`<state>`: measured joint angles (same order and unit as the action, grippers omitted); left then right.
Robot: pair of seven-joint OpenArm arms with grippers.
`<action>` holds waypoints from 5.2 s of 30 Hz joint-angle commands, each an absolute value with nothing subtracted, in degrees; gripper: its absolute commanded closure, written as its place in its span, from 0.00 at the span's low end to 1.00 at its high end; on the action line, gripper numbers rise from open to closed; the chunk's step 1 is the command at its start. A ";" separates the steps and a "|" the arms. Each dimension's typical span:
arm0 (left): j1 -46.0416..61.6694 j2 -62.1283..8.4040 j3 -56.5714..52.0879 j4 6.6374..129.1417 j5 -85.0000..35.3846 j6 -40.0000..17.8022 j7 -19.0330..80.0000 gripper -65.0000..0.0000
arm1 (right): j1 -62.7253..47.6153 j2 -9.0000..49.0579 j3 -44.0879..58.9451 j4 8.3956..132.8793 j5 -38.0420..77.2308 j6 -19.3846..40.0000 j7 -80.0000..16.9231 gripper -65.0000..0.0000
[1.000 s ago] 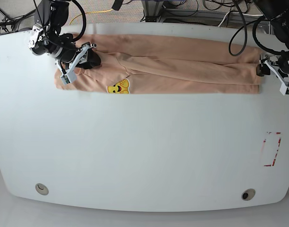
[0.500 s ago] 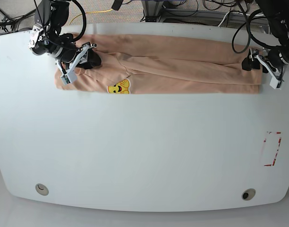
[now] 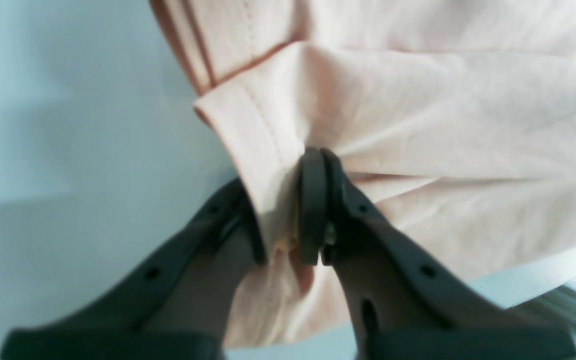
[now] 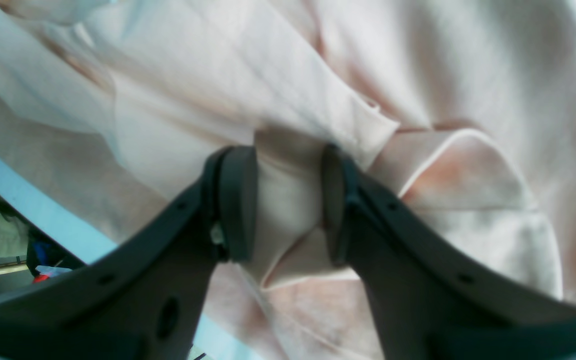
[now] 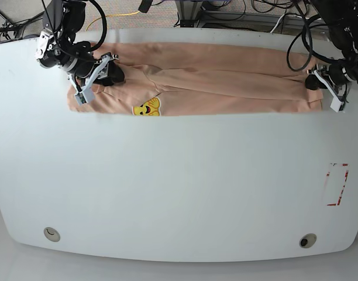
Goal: Fold the T-shirt properly
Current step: 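Grasp the strip's other end with the left gripper, then fold the strip's end with the left gripper toward the right gripper, then fold both ends of the shirt together toward the middle with both grippers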
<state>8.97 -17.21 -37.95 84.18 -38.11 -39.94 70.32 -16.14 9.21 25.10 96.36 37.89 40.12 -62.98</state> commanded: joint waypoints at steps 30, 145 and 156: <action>10.86 -6.55 -7.78 112.48 -39.25 -40.00 69.67 0.92 | -15.87 8.40 25.01 97.10 37.05 40.00 -63.25 0.68; 5.49 0.66 4.88 90.95 -16.40 -33.89 58.51 0.41 | -8.40 9.89 38.73 114.33 46.29 40.00 -79.34 1.00; 4.35 5.58 9.10 81.63 -12.44 -33.89 53.14 0.41 | -6.20 8.75 30.81 113.89 55.52 40.00 -78.73 0.99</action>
